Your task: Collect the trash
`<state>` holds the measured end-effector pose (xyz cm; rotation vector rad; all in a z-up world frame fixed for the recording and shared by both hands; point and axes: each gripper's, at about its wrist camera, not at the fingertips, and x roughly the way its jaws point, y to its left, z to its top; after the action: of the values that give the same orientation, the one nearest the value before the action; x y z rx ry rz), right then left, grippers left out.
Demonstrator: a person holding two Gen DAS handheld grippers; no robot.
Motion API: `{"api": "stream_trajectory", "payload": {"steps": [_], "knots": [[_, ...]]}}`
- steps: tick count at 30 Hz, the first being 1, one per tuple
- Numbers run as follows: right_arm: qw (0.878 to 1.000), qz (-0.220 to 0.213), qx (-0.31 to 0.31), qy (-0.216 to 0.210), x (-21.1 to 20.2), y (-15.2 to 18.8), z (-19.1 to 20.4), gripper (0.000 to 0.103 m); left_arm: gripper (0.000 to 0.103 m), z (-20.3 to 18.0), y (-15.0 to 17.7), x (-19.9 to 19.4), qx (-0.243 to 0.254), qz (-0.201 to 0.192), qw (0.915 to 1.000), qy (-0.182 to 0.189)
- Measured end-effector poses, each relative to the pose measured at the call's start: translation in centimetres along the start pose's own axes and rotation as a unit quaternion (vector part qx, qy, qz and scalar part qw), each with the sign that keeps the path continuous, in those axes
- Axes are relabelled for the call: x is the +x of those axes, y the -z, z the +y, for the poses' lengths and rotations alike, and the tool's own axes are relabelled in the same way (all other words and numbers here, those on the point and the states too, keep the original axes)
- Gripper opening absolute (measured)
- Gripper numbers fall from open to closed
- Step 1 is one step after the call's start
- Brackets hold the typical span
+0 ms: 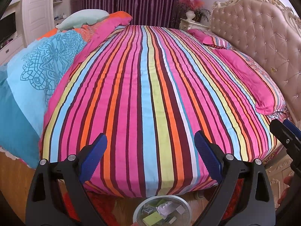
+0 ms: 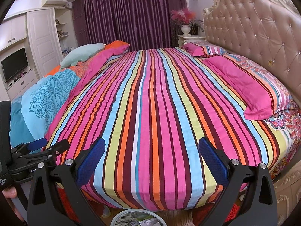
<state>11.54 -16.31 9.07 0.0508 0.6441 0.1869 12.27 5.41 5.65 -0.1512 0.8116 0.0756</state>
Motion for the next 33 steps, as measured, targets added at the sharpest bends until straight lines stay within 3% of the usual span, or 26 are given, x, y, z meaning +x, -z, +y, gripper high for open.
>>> {"api": "stream_trajectory", "payload": {"steps": [22,33], "knots": [[1.0,0.002,0.003,0.0,0.1,0.1,0.0,0.095,0.091,-0.2,-0.1,0.5,0.01,0.017,0.9998,-0.003],[1.0,0.011,0.005,-0.007,0.5,0.3,-0.1,0.095,0.091,-1.3,0.0,0.1,0.038,0.008,0.9989,-0.026]]}}
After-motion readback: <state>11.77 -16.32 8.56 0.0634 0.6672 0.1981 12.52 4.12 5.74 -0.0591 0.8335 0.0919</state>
